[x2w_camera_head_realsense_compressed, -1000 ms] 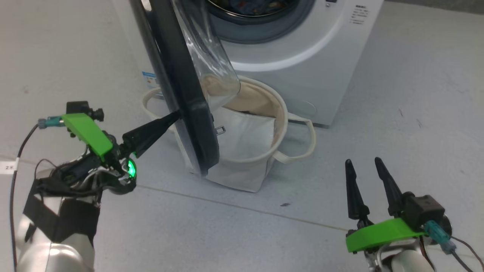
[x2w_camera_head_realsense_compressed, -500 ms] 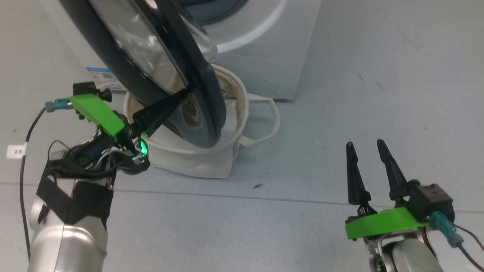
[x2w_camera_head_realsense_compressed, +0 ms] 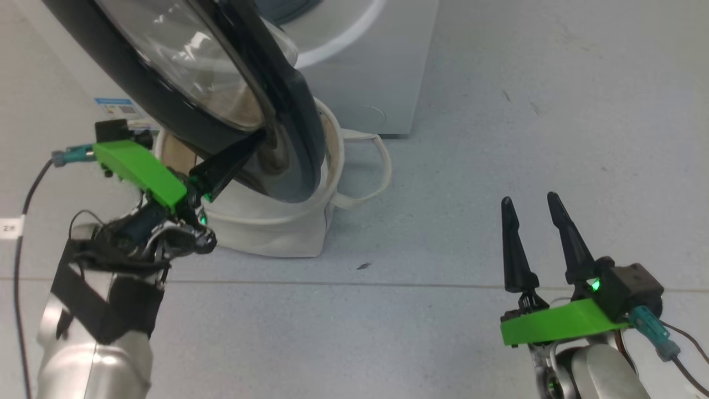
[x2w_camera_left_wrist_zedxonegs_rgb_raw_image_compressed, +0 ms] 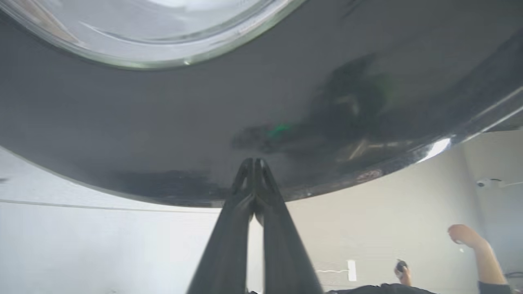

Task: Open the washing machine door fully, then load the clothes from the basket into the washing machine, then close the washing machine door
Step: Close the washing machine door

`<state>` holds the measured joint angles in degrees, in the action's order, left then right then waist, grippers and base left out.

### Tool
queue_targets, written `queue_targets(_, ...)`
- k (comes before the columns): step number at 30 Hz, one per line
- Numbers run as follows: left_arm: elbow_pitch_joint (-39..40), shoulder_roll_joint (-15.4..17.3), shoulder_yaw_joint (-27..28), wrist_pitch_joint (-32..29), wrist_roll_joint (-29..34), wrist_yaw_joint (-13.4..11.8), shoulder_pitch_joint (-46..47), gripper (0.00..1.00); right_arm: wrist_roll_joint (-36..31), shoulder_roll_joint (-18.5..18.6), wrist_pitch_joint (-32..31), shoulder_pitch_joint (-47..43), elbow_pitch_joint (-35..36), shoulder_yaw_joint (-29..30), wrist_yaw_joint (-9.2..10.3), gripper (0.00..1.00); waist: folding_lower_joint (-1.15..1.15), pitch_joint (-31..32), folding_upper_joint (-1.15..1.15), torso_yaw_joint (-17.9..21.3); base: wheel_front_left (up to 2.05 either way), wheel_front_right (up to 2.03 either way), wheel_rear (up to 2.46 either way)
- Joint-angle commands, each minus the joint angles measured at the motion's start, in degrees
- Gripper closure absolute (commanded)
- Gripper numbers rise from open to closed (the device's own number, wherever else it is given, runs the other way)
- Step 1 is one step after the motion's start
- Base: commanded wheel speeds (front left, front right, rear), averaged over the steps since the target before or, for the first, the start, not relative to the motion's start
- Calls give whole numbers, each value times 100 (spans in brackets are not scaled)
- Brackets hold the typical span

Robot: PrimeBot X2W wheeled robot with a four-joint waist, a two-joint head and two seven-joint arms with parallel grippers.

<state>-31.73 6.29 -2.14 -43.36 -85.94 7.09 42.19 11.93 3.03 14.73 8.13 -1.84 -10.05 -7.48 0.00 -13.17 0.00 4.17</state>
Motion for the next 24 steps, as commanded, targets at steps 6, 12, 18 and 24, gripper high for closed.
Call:
queue_targets(6, 1027, 935, -608, 2227, 2108, 39, -694, 100, 5, -15, 27, 45, 177, -163, -1, 0, 0, 375, 0, -399, 0, 0, 0)
queue_targets(12, 654, 1201, -1183, 4355, 3809, 13, -1261, 100, -10, -15, 27, -121, 159, -207, -1, 0, 0, 739, 0, -682, 0, 0, 0)
queue_targets(18, 408, 1071, -1289, 5787, 4991, -550, -1787, 100, -37, -15, 27, -303, 129, -285, -1, 0, 0, 962, 0, -978, 0, 0, 0)
queue_targets(24, 1452, 789, -673, 5833, 6247, -970, -2667, 100, 39, -15, 27, -415, 68, -372, -1, 0, 0, 1074, 0, -1136, 0, 0, 0)
